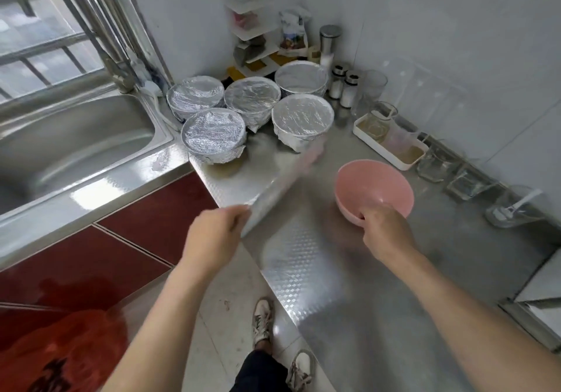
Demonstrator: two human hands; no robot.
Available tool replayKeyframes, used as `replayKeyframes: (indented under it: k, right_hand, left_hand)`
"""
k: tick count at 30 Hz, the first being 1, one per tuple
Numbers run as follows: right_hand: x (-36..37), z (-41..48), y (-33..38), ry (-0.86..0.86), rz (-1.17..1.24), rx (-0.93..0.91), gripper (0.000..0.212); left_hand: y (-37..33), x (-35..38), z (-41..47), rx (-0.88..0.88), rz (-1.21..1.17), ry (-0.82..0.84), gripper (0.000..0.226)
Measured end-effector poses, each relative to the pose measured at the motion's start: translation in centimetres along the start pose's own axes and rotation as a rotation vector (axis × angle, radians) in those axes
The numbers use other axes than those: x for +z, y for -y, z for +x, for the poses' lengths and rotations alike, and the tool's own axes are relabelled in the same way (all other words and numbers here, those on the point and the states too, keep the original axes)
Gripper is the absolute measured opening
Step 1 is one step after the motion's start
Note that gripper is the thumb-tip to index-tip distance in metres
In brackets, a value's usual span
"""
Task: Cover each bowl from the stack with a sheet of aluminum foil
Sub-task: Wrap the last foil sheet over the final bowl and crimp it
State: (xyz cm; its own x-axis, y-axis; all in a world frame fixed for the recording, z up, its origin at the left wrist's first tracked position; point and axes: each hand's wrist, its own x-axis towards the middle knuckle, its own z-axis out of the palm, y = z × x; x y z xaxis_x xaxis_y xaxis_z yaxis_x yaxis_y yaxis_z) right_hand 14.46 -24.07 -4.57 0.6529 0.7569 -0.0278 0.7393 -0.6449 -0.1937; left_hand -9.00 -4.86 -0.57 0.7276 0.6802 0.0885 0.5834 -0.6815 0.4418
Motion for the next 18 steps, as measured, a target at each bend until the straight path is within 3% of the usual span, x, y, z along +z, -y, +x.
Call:
replayKeyframes:
  k: [5,10,13,16,18]
  right_hand:
    - [0.3,-0.3,2.4,0.038,-0.006,-0.079,0.021]
    - [2.3,0.0,4.1,0.099,0.127,-0.214,0.013]
    - [3.2,-0.2,4.6,-0.002,0.23,-0.311,0.01]
    - [2.1,-0.2,5.0,-0.154,0.462,-0.101,0.022]
    - [-0.2,-0.1,5.5,-0.153,0.95,0.224,0.018]
  left_hand:
    - [-1.5,-5.8,1.4,-0.035,-0.397,-0.23,0.032]
    - [-3.8,-8.7,2.4,-0.209,-1.078,-0.382,0.028]
    - [-5.0,-8.4,3.3,-0.342,-1.474,-0.366,0.021]
    - [-6.0,-6.5,4.4,-0.448,-1.653,-0.324,0.021]
    - [-6.6,-5.0,4.9,-0.499,-1.743,-0.278,0.023]
